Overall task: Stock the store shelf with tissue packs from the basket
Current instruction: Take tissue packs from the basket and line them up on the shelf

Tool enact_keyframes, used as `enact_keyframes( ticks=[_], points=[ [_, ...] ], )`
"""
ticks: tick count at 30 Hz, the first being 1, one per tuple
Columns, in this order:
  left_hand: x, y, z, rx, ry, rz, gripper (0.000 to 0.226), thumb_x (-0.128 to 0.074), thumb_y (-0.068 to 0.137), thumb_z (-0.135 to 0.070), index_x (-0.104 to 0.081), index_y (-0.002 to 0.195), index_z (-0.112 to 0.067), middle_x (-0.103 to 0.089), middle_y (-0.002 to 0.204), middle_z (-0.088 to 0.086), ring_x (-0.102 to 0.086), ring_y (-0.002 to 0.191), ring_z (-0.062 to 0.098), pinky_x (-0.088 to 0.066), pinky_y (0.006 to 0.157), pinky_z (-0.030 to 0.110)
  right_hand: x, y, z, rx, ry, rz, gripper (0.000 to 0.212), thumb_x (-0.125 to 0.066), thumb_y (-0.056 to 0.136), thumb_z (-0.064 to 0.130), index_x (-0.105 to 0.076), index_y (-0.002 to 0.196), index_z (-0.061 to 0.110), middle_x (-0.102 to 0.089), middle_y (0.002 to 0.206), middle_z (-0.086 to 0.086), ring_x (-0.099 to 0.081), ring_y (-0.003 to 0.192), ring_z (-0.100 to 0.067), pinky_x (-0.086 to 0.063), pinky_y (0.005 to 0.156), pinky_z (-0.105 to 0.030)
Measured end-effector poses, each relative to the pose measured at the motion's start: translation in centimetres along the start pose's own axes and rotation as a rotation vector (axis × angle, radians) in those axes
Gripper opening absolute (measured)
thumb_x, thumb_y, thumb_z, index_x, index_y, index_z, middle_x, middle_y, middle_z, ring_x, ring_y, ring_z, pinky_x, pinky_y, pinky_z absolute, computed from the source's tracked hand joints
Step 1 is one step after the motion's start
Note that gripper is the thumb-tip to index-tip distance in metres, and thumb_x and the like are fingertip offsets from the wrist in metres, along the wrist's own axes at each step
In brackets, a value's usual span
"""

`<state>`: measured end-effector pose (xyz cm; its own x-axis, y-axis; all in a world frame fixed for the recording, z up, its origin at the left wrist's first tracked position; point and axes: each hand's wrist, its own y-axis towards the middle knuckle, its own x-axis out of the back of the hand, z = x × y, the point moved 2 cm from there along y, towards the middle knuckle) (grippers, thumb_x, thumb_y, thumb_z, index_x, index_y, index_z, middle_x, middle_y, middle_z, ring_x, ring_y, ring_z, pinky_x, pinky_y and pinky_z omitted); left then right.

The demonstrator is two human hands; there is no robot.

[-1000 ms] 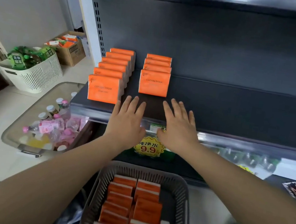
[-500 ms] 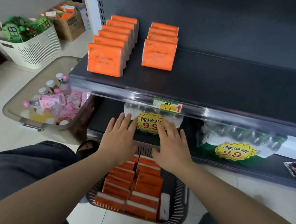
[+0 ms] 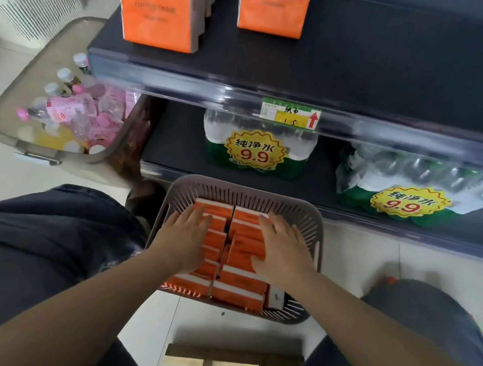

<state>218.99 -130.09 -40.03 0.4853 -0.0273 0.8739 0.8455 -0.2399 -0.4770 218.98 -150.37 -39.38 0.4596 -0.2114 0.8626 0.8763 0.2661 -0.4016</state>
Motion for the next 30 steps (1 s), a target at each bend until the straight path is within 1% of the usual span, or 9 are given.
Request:
enact_keyframes(
  ticks=[4, 6, 9, 12, 17, 19, 23, 27, 30],
  points=[
    [-2.1, 0.1, 0.9, 0.004, 0.009, 0.096, 0.082, -0.055, 0.087, -0.053, -0.015, 0.152, -0.022, -0.017, 0.16, 0.005, -0.014, 0.148, 0.027, -0.015, 0.12, 0.049, -2.8, -0.4, -0.2, 0.032, 0.039, 0.018, 0.076, -0.065, 0.079, 0.038, -0.026, 0.143, 0.027, -0.033, 0.149, 0.001, -0.029, 0.14, -0.02, -0.018, 0.118, -0.044],
    [-3.1, 0.3, 1.3, 0.028, 0.041, 0.162, 0.072, -0.055, 0.088, -0.044, -0.024, 0.148, -0.021, -0.028, 0.155, 0.004, -0.022, 0.146, 0.025, -0.02, 0.119, 0.047, -4.1, -0.4, -0.3, 0.027, 0.048, 0.053, 0.07, -0.065, 0.079, 0.038, -0.032, 0.14, 0.027, -0.038, 0.145, 0.001, -0.035, 0.136, -0.02, -0.022, 0.115, -0.043],
    [-4.4, 0.4, 1.9, 0.068, 0.093, 0.264, 0.059, -0.059, 0.086, -0.033, -0.038, 0.139, -0.02, -0.046, 0.141, 0.002, -0.042, 0.133, 0.023, -0.034, 0.112, 0.041, -5.9, -0.2, -0.6, 0.011, 0.061, 0.134, 0.059, -0.062, 0.081, 0.042, -0.041, 0.134, 0.027, -0.046, 0.137, 0.002, -0.043, 0.128, -0.019, -0.033, 0.11, -0.041],
    [-5.5, 0.5, 2.5, 0.091, 0.117, 0.376, 0.044, -0.057, 0.09, -0.036, -0.049, 0.131, -0.023, -0.058, 0.128, -0.001, -0.057, 0.118, 0.021, -0.046, 0.1, 0.038, -7.7, -0.2, -0.8, -0.017, 0.107, 0.245, 0.05, -0.06, 0.083, 0.045, -0.046, 0.128, 0.029, -0.054, 0.13, 0.004, -0.052, 0.119, -0.018, -0.044, 0.1, -0.04],
    [-7.6, 1.3, 3.5, 0.159, 0.12, 0.468, 0.035, -0.05, 0.097, -0.025, -0.054, 0.13, -0.016, -0.061, 0.126, 0.004, -0.059, 0.117, 0.023, -0.05, 0.097, 0.034, -10.2, -0.3, -1.1, -0.042, 0.174, 0.416, 0.041, -0.06, 0.085, 0.043, -0.046, 0.122, 0.034, -0.058, 0.121, 0.005, -0.058, 0.106, -0.014, -0.05, 0.089, -0.032],
    [-8.3, 1.7, 3.6, 0.181, 0.055, 0.508, 0.036, -0.046, 0.099, -0.023, -0.054, 0.131, -0.007, -0.059, 0.13, 0.011, -0.057, 0.12, 0.028, -0.05, 0.088, 0.028, -10.9, -0.2, -1.2, -0.039, 0.156, 0.45, 0.041, -0.059, 0.086, 0.042, -0.045, 0.124, 0.033, -0.057, 0.121, 0.004, -0.058, 0.106, -0.015, -0.051, 0.089, -0.032],
    [-9.3, 1.9, 3.8, 0.417, -0.304, 0.421, 0.028, -0.044, 0.099, -0.017, -0.06, 0.12, -0.01, -0.065, 0.121, 0.007, -0.062, 0.111, 0.025, -0.052, 0.092, 0.034, -11.7, 0.1, -1.6, -0.04, 0.154, 0.481, 0.044, -0.057, 0.089, 0.043, -0.041, 0.129, 0.034, -0.056, 0.125, 0.003, -0.059, 0.107, -0.015, -0.051, 0.091, -0.032],
    [-11.5, 2.4, 4.9, 0.677, -0.847, 0.324, 0.014, -0.047, 0.097, -0.019, -0.059, 0.095, -0.011, -0.067, 0.102, 0.008, -0.063, 0.09, 0.021, -0.055, 0.079, 0.033, -11.9, 0.5, -2.3, 0.004, 0.133, 0.533, 0.046, -0.056, 0.091, 0.043, -0.04, 0.133, 0.032, -0.055, 0.129, 0.0, -0.058, 0.11, -0.016, -0.047, 0.094, -0.032],
    [-12.5, 2.7, 5.0, 0.785, -1.185, 0.334, 0.018, -0.058, 0.09, -0.017, -0.058, 0.107, -0.01, -0.07, 0.102, 0.013, -0.069, 0.091, 0.028, -0.056, 0.086, 0.048, -12.3, 0.6, -2.8, 0.006, 0.103, 0.559, 0.045, -0.056, 0.091, 0.04, -0.04, 0.132, 0.029, -0.054, 0.128, 0.0, -0.057, 0.109, -0.015, -0.044, 0.092, -0.029]
  ],
)
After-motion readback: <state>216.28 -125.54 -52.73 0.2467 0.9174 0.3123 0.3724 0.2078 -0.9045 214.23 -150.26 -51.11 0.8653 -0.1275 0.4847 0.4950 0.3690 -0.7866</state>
